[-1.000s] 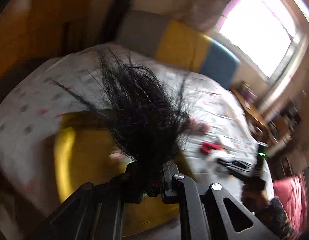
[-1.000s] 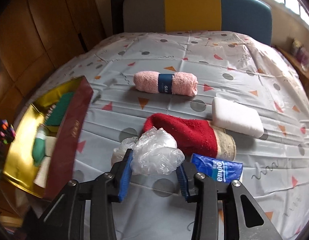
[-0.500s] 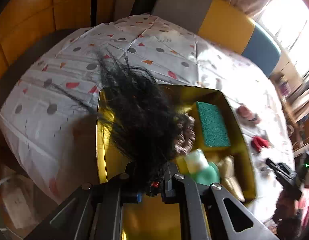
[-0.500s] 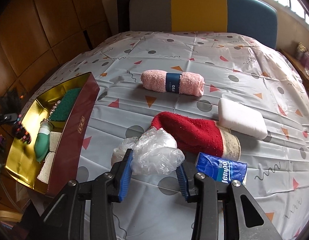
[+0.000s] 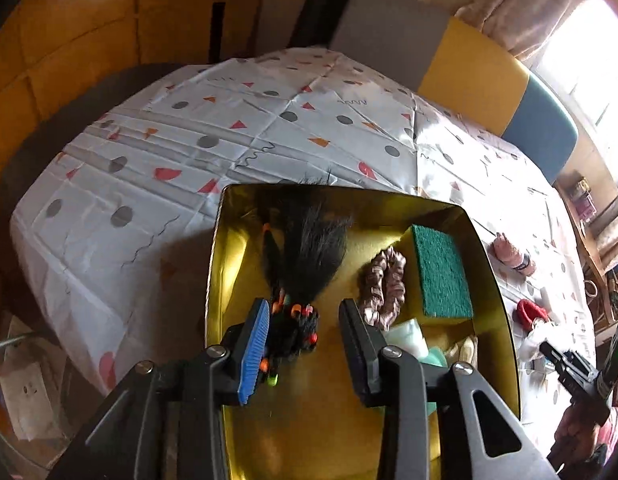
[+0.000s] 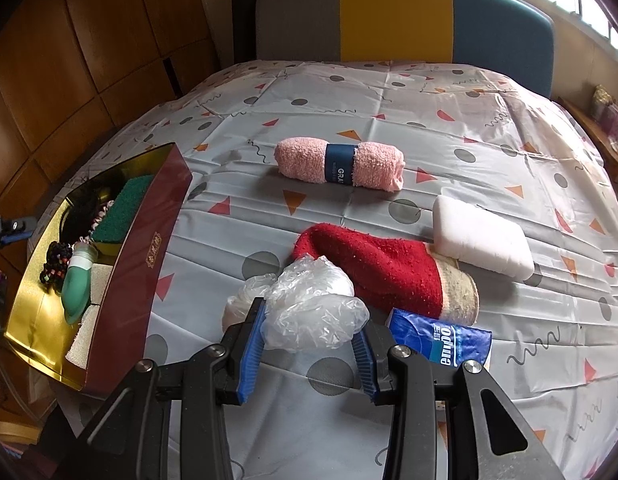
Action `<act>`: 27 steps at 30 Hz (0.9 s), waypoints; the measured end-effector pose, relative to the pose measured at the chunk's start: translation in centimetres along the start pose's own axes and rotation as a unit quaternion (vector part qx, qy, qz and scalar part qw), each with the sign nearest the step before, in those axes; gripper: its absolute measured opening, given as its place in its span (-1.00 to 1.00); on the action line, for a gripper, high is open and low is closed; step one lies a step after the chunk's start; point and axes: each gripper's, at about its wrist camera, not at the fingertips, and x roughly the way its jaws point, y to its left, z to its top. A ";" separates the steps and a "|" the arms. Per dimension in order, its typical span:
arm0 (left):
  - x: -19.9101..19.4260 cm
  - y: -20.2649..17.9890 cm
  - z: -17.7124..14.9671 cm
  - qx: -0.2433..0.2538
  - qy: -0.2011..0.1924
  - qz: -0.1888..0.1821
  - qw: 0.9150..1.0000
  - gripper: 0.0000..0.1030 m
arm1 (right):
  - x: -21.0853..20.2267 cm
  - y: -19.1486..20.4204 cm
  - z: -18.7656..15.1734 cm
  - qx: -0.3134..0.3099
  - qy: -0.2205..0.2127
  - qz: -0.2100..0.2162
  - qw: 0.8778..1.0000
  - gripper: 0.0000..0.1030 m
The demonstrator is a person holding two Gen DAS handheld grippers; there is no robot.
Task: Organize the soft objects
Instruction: 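Lower the doll into the tray and open the left gripper while the right gripper grasps the plastic bag, then carry the clear plastic bag into the tray with the right gripper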
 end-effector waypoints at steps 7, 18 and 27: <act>-2.5 -1.0 -3.3 0.015 -0.033 0.030 0.999 -0.30 | -0.8 -0.2 0.2 0.012 -0.016 0.007 1.000 -0.21; -6.1 -2.5 -5.5 0.066 -0.090 0.049 0.993 -0.28 | -1.7 0.4 0.3 0.014 -0.017 -0.002 1.000 -0.21; -5.6 -2.3 -6.4 0.064 -0.081 0.042 0.994 -0.28 | -3.9 4.5 1.3 -0.009 -0.041 0.024 0.999 -0.21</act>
